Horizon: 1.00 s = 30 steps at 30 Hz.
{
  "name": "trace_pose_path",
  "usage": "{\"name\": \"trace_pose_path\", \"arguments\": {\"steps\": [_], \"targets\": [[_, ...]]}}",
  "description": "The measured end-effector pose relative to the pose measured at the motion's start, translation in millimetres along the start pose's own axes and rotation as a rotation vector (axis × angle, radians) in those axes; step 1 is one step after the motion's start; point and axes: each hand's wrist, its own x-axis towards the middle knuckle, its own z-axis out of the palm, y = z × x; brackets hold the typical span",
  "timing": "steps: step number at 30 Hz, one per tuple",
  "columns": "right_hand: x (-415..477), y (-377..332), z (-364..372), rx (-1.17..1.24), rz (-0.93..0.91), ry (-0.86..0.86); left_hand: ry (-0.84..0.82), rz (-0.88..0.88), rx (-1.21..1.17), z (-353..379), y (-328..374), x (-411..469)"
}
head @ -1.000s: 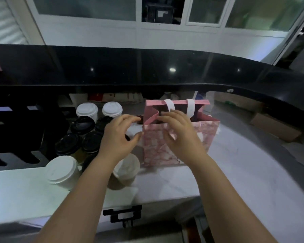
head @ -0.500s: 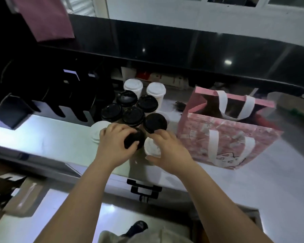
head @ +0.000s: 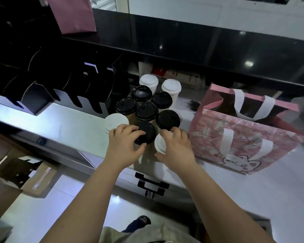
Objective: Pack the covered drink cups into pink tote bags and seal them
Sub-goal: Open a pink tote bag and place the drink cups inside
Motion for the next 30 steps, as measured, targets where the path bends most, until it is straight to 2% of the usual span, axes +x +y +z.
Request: {"name": "trace_pose_path", "arguments": {"steps": [6,14,20,25,30], "targets": [[0.0,1.0,-6.1,-0.014,-0.012,-0.048,0.018,0.018,-0.038,-1.8,0.9,4.3],[9.9,-1.1,-80.3,0.208,-0.021,-0.091,0.083,0.069,-0.108,-22.1,8.6,47.2],[16.0,19.8,-165.8,0.432,-0.004,0.098,0.155,0.282,-0.133,-53.2,46.4,109.4],[12.0,47.6,-218.8,0.383,0.024,0.202,0.196,0.448,-0.175,-65.3,96.7,155.5],[-6.7,73.3,-242.7,0.335,0.087,0.315,0.153,0.598,-0.219,-55.8,139.2,175.2]]}}
